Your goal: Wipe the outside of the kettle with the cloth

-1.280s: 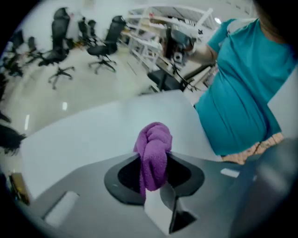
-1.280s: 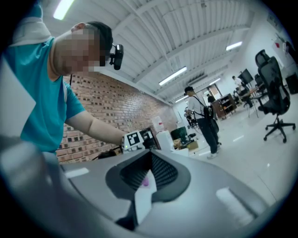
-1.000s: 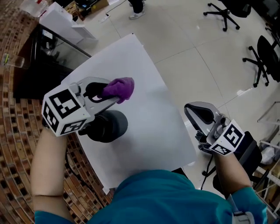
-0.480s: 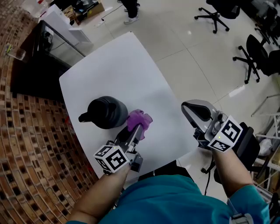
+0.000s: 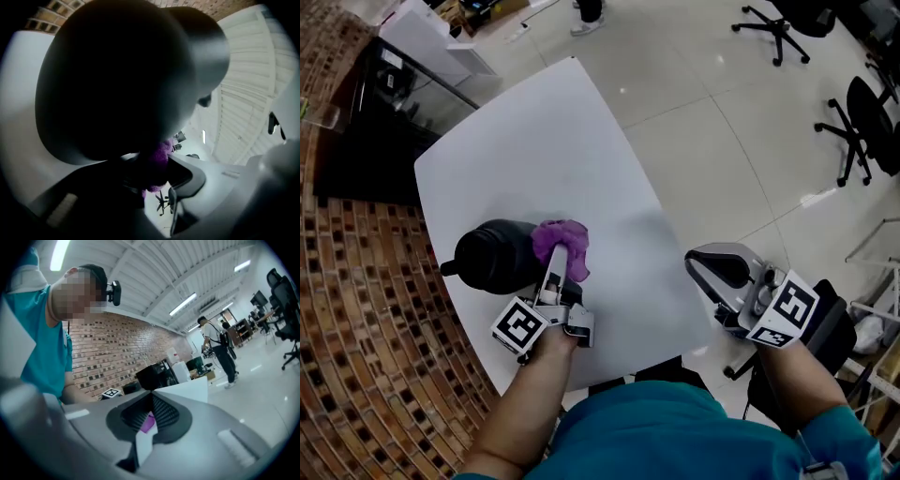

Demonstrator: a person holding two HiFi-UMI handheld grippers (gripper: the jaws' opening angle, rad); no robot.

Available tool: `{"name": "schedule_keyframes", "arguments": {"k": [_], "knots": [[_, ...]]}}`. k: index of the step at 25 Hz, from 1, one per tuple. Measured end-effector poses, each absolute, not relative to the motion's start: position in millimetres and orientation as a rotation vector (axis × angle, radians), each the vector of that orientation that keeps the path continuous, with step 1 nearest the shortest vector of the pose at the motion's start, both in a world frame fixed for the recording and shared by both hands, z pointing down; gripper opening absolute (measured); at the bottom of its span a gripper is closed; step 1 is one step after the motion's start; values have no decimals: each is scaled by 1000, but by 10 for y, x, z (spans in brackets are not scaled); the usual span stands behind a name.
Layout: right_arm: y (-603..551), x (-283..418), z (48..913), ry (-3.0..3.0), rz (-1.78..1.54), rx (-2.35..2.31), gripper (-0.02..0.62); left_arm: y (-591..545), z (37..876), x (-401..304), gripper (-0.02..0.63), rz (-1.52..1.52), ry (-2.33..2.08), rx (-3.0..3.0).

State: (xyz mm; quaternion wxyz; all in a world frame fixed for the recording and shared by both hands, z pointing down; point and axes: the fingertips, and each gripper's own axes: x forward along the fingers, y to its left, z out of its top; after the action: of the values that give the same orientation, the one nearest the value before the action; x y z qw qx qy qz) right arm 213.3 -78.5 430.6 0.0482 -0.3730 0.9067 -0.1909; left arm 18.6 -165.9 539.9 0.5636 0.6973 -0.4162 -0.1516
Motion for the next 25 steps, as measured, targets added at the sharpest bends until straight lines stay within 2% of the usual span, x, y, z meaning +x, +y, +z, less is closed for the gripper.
{"name": "schedule_keyframes", "arguments": {"k": [9, 14, 18, 25], "knots": [[-729, 2249, 4509, 2798, -632, -1128, 3, -1576, 6064, 126, 118, -307, -1039, 1504], [-712, 2057, 4367, 2818, -593, -1144, 3, -1359, 5480, 344, 118, -414, -826, 1496], [-677, 1811, 4231, 2821, -569, -1142, 3, -1169, 5034, 113, 118, -395, -772, 1576], [-703, 1473, 4195, 2847, -526, -1138, 3, -1096, 5431, -131, 120, -251, -789, 1673]]}}
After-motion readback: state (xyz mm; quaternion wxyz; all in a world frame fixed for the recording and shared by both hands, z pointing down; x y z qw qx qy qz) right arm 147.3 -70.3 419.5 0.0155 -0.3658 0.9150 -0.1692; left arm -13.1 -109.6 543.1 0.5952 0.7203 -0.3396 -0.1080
